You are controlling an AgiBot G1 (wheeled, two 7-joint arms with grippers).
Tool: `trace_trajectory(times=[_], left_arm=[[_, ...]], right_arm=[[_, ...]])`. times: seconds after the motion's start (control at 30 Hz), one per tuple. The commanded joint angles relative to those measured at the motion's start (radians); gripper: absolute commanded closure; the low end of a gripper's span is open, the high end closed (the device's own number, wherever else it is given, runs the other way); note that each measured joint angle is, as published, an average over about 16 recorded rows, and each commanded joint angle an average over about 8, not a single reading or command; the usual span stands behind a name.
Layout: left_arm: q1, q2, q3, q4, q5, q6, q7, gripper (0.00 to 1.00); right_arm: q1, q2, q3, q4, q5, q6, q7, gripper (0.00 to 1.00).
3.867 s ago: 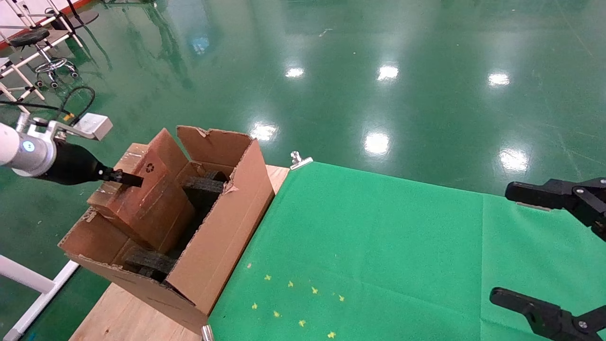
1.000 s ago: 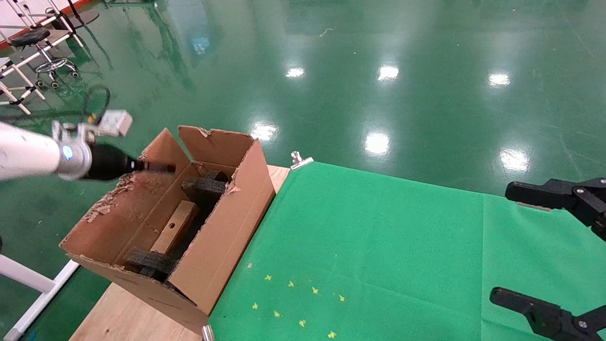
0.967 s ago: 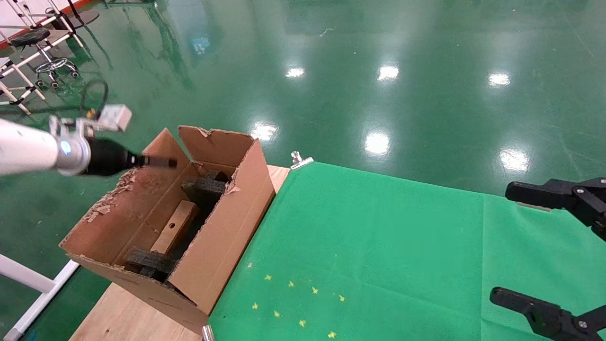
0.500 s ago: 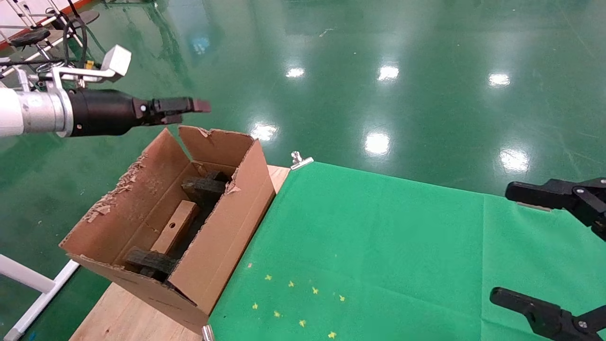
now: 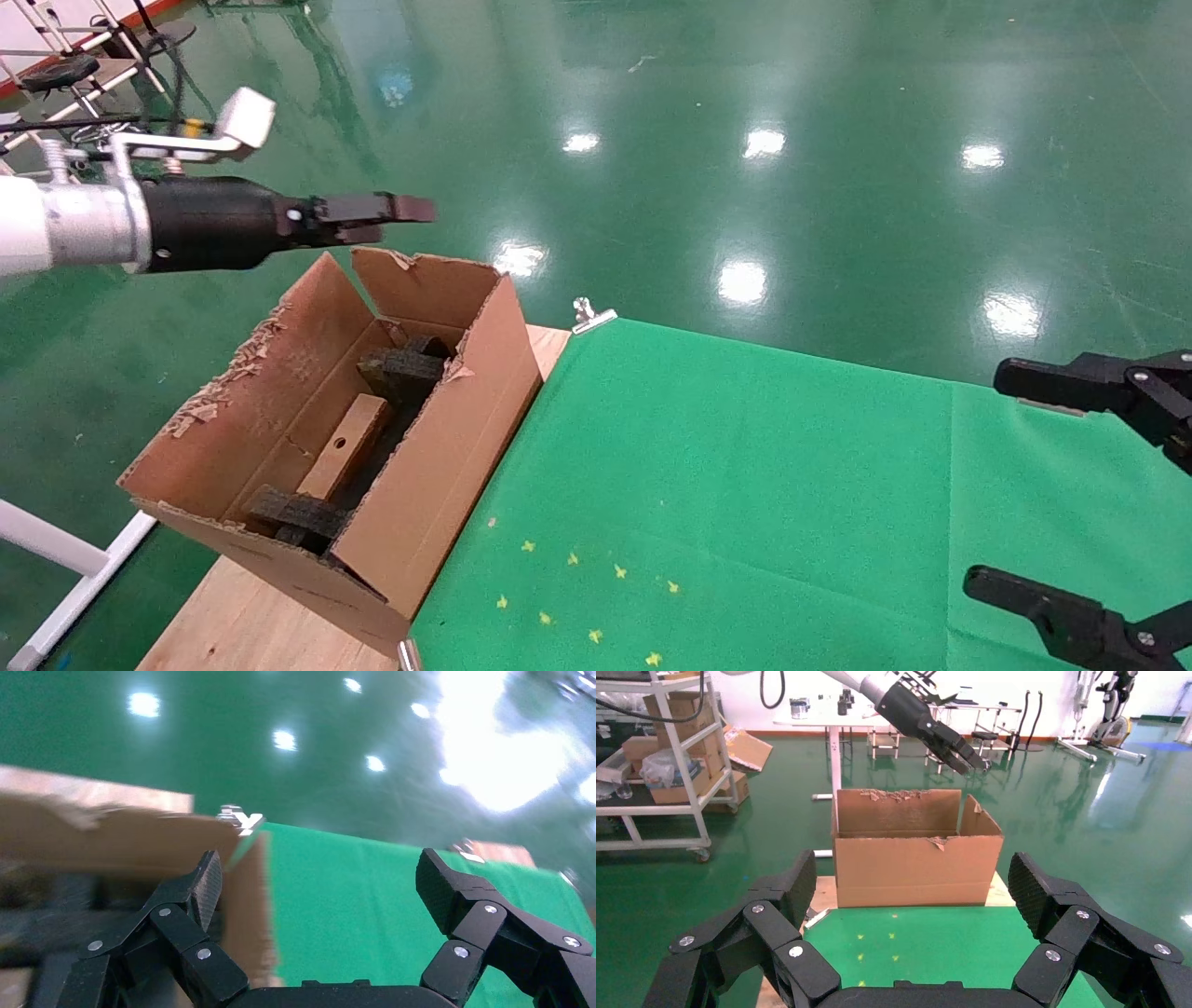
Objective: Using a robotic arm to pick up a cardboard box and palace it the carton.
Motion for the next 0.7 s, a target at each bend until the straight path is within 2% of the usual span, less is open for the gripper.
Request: trace_trajectory(times=[0.03,0.7], left_arm=[[0.015,-0.001,-0.008,-0.020,-0.012,0.004,0.012,0.00],[0.285,-0.024,-0.157,-0.377,-0.227,0.072,0.220,0.00]], right_arm=[[0.000,0.000,0.000,0.000,0.000,0.000,0.000,0.00],[0.000,0.000,0.000,0.000,0.000,0.000,0.000,0.00]])
